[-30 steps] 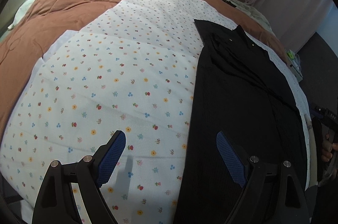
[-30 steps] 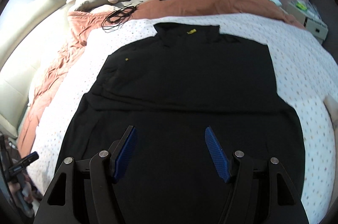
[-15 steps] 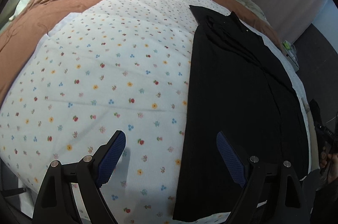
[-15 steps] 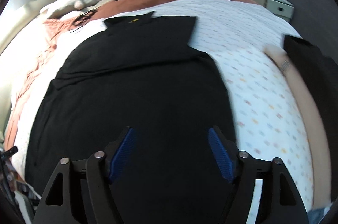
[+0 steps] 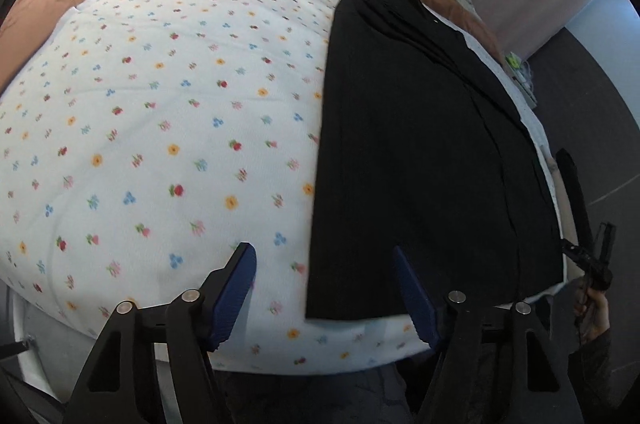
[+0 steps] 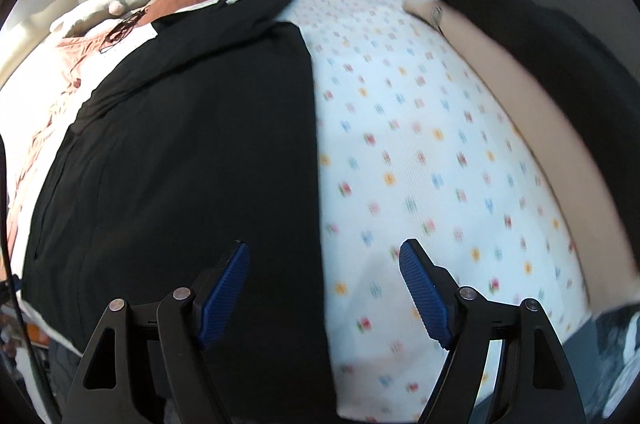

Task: Fold large clothes
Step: 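Move both tools to the long side edge of the black jacket, then close both tools on the jacket's side edge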

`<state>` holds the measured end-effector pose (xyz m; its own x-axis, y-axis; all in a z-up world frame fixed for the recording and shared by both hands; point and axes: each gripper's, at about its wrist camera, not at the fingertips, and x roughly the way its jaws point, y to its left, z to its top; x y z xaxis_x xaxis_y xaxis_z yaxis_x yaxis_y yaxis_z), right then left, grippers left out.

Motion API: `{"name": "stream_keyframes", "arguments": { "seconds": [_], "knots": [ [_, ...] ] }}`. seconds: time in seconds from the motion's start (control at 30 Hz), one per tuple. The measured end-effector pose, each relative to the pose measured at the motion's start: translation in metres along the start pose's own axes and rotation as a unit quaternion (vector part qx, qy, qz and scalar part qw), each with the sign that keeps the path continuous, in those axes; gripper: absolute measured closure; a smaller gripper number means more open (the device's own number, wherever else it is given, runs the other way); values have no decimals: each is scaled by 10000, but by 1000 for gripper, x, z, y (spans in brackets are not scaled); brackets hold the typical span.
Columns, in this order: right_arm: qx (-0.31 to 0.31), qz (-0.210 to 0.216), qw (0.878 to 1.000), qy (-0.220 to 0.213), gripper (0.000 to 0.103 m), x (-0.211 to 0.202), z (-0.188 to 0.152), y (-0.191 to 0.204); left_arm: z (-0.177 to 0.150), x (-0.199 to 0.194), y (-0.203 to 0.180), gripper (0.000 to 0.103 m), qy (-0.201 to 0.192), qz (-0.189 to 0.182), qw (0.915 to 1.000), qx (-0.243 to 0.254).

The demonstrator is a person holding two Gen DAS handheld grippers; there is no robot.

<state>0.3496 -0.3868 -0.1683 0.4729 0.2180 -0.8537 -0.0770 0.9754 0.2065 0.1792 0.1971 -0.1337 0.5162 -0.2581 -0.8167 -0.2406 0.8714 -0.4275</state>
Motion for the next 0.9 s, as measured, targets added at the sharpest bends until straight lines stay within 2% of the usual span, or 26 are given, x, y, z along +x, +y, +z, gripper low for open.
{"name": "stream_keyframes", "arguments": {
  "seconds": [0.1, 0.27, 0.33, 0.43, 0.53, 0.63, 0.77, 0.9],
  "knots": [
    [51, 70, 9999, 136, 26, 3, -13, -10, -6, 2, -3, 35, 103, -163, 9998, 29],
    [236, 478, 9985, 159, 26, -1, -32, -24, -6, 10, -10, 36, 163, -269, 9995, 103],
    [361, 777, 9962, 180, 27, -3, -36, -26, -2, 16, -13, 43, 215, -309, 9992, 121],
    [460, 1288, 9903, 231, 31, 1, -34, -21, 9, 26, -17, 46, 225, -418, 9988, 129],
    [461, 1508, 9872, 251, 36, 12, -26, -11, 23, 37, -18, 57, 228, -416, 9988, 118],
    [499, 1683, 9842, 222, 36, 23, -14, -6, 33, 45, -14, 61, 235, -573, 9981, 10],
    [650, 1959, 9780, 303, 57, 33, -8, -3, 30, 43, -6, 65, 280, -737, 9968, -164],
    [727, 2270, 9706, 332, 57, 31, -17, -5, 13, 33, -1, 65, 345, -870, 9955, -173]
  ]
}}
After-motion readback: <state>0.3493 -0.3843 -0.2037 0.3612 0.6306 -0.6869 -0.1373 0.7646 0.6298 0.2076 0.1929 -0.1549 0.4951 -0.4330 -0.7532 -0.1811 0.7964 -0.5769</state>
